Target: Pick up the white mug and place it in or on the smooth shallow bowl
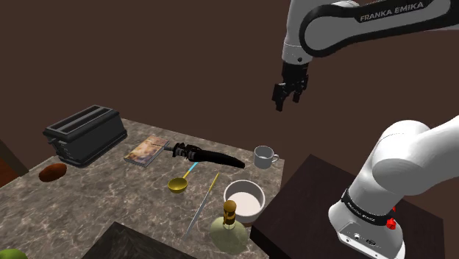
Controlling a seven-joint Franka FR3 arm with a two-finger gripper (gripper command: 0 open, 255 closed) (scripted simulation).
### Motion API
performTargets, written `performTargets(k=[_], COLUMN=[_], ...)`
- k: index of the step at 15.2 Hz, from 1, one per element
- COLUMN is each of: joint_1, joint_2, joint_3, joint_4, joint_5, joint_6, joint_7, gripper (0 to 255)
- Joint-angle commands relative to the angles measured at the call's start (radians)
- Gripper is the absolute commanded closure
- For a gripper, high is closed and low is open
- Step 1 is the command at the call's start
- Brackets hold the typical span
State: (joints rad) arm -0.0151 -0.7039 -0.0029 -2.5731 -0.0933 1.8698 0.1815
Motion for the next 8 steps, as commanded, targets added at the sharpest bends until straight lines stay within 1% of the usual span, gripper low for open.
performTargets(k=[1,4,8], joint_1=[-0.004,-0.011,-0.020], joint_2=[0.027,0.101,0.228], joint_3=[-0.008,-0.018,-0.031], joint_4=[-0.053,-0.102,-0.144], joint_5=[-0.006,-0.013,-0.025], joint_6=[0.086,0.213,0.388], joint_7=[0.000,0.004,0.009], gripper=[0,0,0])
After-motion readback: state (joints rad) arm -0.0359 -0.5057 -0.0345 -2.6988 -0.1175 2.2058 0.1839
